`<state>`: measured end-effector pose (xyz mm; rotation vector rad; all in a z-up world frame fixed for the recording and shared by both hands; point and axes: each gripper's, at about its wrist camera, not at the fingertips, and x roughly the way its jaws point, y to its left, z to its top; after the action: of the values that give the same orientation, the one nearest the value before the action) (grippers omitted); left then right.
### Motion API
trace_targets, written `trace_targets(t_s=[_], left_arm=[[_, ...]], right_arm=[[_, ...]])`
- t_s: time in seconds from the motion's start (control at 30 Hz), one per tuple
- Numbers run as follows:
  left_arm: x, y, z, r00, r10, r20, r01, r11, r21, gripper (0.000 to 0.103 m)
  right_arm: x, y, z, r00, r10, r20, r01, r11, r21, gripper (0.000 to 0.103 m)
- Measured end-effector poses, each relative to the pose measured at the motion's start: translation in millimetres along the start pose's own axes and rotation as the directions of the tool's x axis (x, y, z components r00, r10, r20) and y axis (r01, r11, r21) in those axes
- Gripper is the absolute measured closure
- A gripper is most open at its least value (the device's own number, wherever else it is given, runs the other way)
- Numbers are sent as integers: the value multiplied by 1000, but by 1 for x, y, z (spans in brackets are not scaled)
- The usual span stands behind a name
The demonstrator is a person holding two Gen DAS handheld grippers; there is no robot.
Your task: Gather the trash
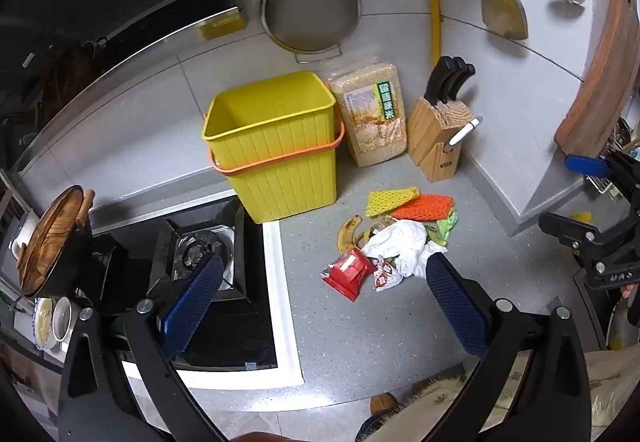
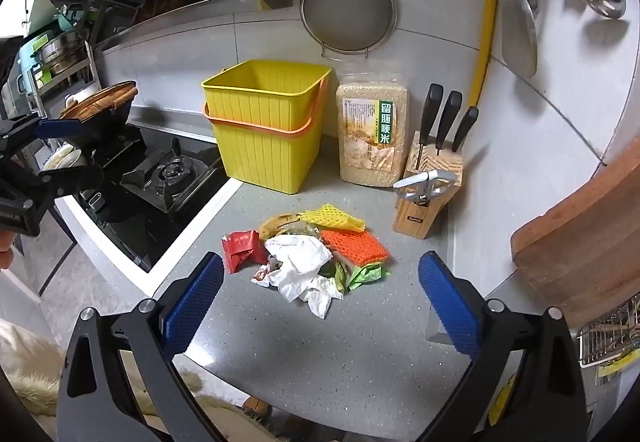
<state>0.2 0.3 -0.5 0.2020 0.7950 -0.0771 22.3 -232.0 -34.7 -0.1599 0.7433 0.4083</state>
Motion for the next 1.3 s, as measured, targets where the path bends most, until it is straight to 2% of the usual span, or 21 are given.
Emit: trace_targets(t_s=[0.07,0.1,0.4,0.47,1.3], left_arm=[[1,0,0,1000,-9,-8,9,1000,-11,4],[1,0,0,1000,-16,-13,16,1000,-13,4],[20,-7,10,998,-30,-46,32,998,45,4],[-6,-7,-2,999,33,4,-33,999,5,4],[0,-3,0,1000,15,-5,-15,1000,-1,4]], right_arm=[[1,-1,-1,1000,-2,-4,2,1000,2,8],[-4,2,-3,999,-14,35,15,1000,-18,8],[-16,-6,-6,999,-12,38,12,1000,2,8],[-16,-8,-6,999,-12,39,12,1000,3,8],[-15,-7,-3,999,-16,46,16,1000,-3,8]])
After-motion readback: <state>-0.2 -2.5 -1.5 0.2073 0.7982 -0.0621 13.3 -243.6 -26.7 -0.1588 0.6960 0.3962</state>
